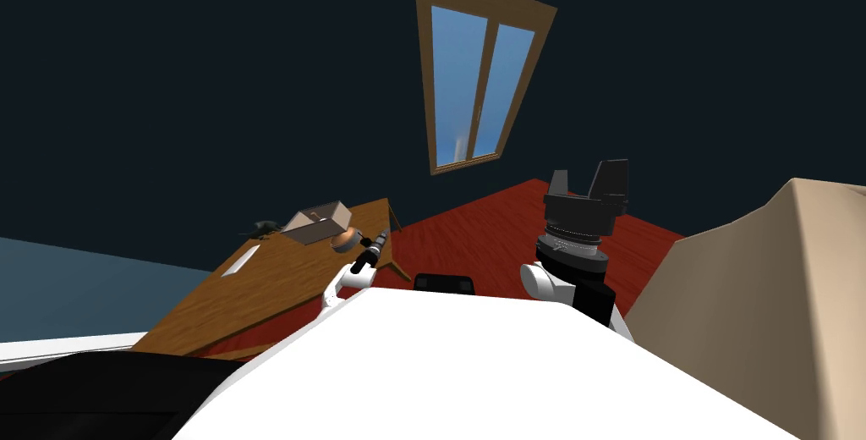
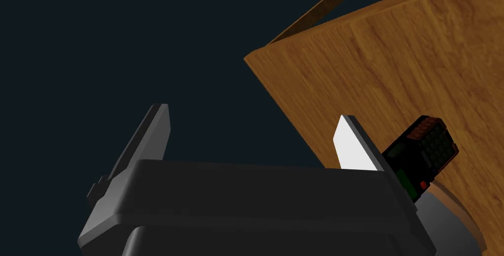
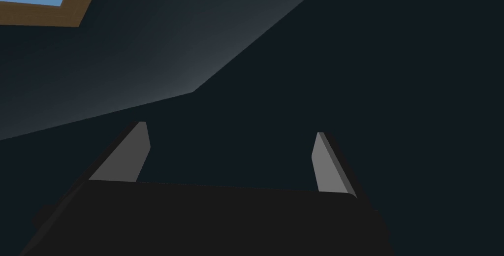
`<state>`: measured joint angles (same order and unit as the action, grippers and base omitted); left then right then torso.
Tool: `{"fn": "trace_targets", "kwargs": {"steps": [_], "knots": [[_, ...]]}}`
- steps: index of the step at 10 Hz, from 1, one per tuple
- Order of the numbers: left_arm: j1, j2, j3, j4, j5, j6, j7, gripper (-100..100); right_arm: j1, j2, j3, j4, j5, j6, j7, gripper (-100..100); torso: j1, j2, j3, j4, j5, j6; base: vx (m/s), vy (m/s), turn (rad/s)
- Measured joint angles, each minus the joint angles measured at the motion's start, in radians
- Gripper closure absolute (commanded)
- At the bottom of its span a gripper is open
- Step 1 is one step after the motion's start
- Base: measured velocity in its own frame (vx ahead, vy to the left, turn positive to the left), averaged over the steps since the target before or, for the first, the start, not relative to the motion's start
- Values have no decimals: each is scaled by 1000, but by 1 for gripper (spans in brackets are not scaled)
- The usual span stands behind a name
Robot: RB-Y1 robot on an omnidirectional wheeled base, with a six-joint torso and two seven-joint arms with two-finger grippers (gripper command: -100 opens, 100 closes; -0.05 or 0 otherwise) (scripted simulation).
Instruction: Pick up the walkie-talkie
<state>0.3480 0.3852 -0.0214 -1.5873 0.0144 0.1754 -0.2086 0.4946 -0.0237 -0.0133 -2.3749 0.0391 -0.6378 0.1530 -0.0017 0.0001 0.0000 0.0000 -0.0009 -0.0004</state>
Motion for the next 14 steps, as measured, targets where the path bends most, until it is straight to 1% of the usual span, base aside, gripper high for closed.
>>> {"fn": "trace_targets", "kwargs": {"steps": [1,2,3,4,6,8,9,10,11,12,13,14], "knots": [[-13,19,0,24,-1,21,-2,-100,0,0,0,0,0,0,0,0,0,0,0,0,0,0,39,-46,-56],[-16,38,2,43,-7,45,-6,-100,0,0,0,0,0,0,0,0,-1,-1,-1,0,0,0,25,-31,-20],[-18,46,2,68,-10,51,-10,-100,0,0,0,0,0,0,0,0,0,-1,0,0,0,0,17,-24,-33],[-22,63,2,99,-13,56,-12,-100,0,0,0,0,0,0,0,0,1,0,0,0,0,0,28,-29,-57],[-45,102,5,172,-25,84,-20,-100,0,0,0,0,0,0,0,0,1,-1,-1,0,0,0,35,-21,-47],[-49,141,10,237,-39,108,-28,-100,0,0,0,0,0,0,0,0,2,-1,-1,0,0,0,34,-7,-34],[-53,157,14,258,-47,123,-31,-100,0,0,0,0,0,0,0,0,2,-1,-1,0,0,0,39,3,-34],[-53,183,15,275,-45,136,-32,-100,0,0,0,0,0,0,0,0,2,-1,-1,0,0,0,38,21,-25],[-65,209,13,305,-41,143,-33,-100,0,0,0,0,0,0,0,0,4,-1,-1,0,1,0,42,50,-26],[-64,243,15,339,-34,138,-33,-100,0,0,0,0,0,0,0,0,5,-1,-1,0,1,0,36,54,-7],[-68,249,19,342,-40,148,-35,-100,0,0,0,0,0,0,0,0,5,-1,-1,0,1,0,15,22,-5],[-68,248,19,342,-41,152,-35,0,0,0,0,0,0,0,0,0,4,0,0,0,1,0,0,0,0]]}}
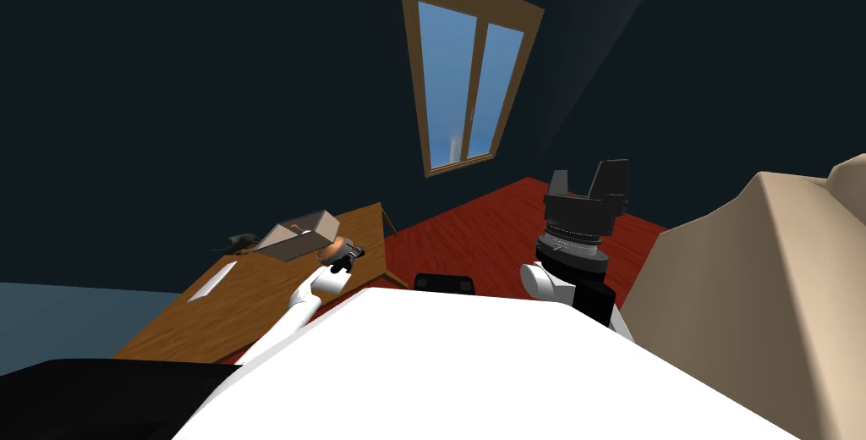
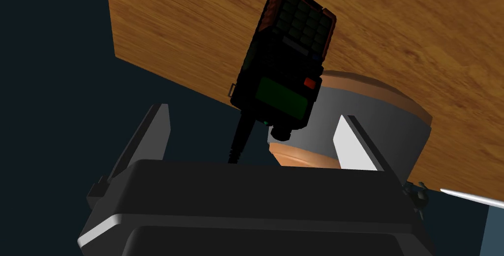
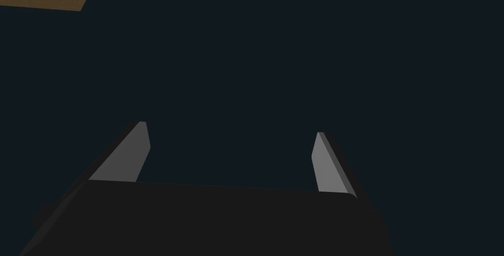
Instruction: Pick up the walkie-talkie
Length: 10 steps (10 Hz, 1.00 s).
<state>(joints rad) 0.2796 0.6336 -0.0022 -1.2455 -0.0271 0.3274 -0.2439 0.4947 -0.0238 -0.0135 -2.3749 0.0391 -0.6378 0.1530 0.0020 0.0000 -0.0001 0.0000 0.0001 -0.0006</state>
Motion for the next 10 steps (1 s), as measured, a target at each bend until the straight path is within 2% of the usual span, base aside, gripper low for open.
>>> {"fn": "trace_targets", "kwargs": {"steps": [1,5,6,10], "knots": [[0,0,0,0,0,0,0,-100,0,0,0,0,0,0,0,0,-1,1,1,0,0,0,17,16,-10],[-32,-32,10,82,-33,-47,-1,-100,0,0,0,0,0,0,0,0,0,-1,-1,0,0,0,35,30,-14],[-33,-32,10,84,-34,-49,-1,100,0,0,0,0,0,0,0,0,-1,0,0,0,0,0,1,5,17],[-33,-32,10,84,-34,-49,-1,100,0,0,0,0,0,0,0,0,-2,1,1,0,-1,0,0,0,-3]]}}
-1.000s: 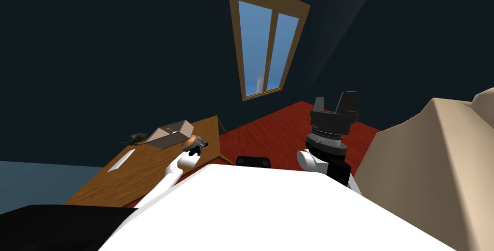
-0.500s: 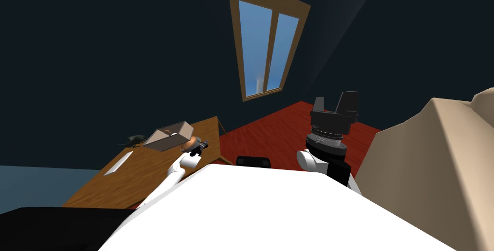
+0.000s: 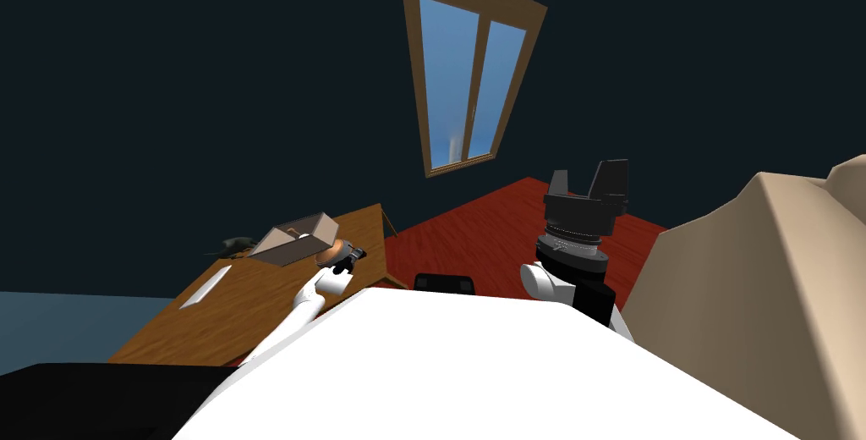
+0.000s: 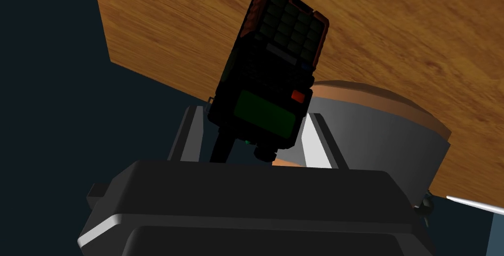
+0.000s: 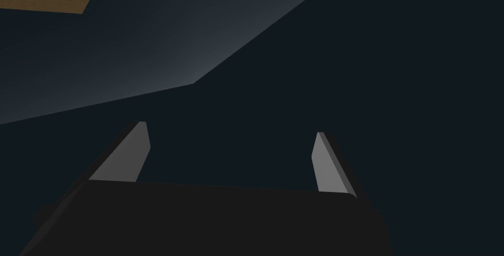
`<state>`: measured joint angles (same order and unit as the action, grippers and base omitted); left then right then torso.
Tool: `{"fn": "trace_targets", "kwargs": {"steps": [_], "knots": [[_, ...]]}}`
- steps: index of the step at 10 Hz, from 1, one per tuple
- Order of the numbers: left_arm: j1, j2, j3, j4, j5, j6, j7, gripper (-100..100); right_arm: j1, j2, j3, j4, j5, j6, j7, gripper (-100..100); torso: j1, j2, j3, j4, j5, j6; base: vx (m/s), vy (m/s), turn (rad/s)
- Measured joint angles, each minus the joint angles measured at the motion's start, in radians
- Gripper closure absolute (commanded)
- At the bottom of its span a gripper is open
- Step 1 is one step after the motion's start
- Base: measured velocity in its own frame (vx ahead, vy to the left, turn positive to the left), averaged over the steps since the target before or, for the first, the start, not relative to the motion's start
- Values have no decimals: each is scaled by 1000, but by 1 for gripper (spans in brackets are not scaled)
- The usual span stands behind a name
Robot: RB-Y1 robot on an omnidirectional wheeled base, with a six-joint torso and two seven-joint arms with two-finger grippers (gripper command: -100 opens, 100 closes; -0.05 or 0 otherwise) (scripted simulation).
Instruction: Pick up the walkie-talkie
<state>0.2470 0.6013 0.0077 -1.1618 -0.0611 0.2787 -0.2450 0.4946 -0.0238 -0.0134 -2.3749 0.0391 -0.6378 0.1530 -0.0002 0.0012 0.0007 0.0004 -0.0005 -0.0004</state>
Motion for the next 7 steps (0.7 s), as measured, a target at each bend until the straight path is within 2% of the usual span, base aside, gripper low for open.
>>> {"fn": "trace_targets", "kwargs": {"steps": [1,2,6,7], "knots": [[0,0,0,0,0,0,0,0,0,0,0,0,0,0,0,0,0,0,0,0,0,0,0,0,0],[0,0,0,0,0,0,0,100,0,0,0,0,0,0,0,0,0,0,0,0,0,0,-22,-20,15],[29,29,-9,-74,30,42,1,100,0,0,0,0,0,0,0,0,-3,3,2,1,-1,0,-32,-28,13],[30,29,-9,-77,31,45,1,0,0,0,0,0,0,0,0,0,-2,2,2,1,-1,0,0,0,0]]}}
